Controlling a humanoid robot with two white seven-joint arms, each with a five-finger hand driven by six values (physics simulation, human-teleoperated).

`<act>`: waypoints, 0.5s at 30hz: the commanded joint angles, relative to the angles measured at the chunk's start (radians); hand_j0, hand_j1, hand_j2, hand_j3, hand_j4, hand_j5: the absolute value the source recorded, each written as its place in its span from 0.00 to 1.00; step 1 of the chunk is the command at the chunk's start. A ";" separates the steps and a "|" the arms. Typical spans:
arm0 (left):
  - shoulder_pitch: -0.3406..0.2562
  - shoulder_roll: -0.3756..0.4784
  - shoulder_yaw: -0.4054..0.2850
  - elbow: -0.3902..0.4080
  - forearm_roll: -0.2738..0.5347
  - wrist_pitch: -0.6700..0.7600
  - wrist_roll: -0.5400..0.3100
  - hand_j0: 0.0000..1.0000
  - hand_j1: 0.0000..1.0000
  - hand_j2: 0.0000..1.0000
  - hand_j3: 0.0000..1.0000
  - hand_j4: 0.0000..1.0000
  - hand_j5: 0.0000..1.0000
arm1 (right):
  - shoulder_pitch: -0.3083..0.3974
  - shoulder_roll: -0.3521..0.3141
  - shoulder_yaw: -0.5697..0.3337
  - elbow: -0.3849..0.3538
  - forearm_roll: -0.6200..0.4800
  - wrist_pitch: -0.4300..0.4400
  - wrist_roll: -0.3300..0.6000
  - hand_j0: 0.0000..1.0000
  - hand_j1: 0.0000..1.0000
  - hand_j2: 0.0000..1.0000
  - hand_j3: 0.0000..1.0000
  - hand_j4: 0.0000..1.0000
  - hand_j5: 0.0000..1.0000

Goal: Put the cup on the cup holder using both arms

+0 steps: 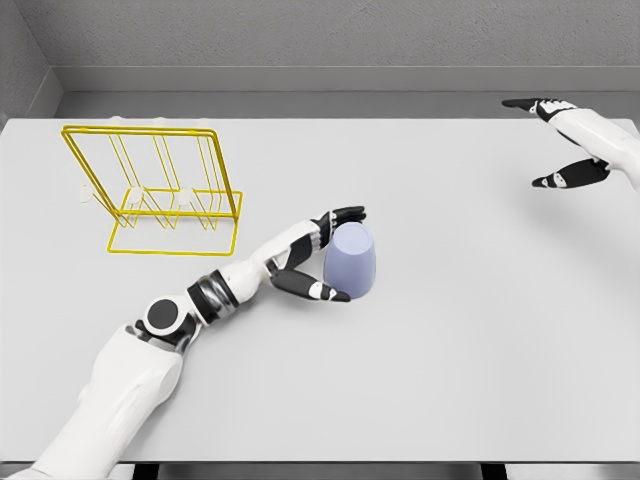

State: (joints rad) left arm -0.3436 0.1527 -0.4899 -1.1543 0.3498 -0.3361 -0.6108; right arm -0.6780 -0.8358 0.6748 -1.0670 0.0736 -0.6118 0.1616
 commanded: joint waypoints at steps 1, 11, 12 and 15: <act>0.000 -0.005 0.001 -0.001 -0.009 0.000 0.000 1.00 1.00 1.00 1.00 1.00 1.00 | 0.000 -0.003 -0.001 -0.001 -0.006 0.001 -0.001 1.00 1.00 1.00 1.00 1.00 1.00; 0.000 -0.015 0.002 0.001 -0.009 0.002 0.000 0.80 0.80 0.80 0.80 0.80 0.80 | -0.002 -0.003 -0.003 -0.002 -0.005 0.001 -0.001 1.00 1.00 1.00 1.00 1.00 1.00; 0.000 -0.015 0.002 0.001 -0.008 0.002 0.000 0.76 0.76 0.76 0.76 0.76 0.76 | -0.002 -0.003 -0.003 -0.002 -0.005 0.001 -0.001 1.00 1.00 1.00 1.00 1.00 1.00; 0.000 -0.021 0.004 0.010 -0.005 0.000 0.000 0.64 0.64 0.64 0.64 0.64 0.64 | -0.002 -0.003 -0.001 -0.002 -0.005 0.001 -0.001 1.00 1.00 1.00 1.00 1.00 1.00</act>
State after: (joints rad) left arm -0.3436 0.1367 -0.4858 -1.1486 0.3449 -0.3348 -0.6092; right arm -0.6796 -0.8380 0.6736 -1.0691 0.0757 -0.6118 0.1616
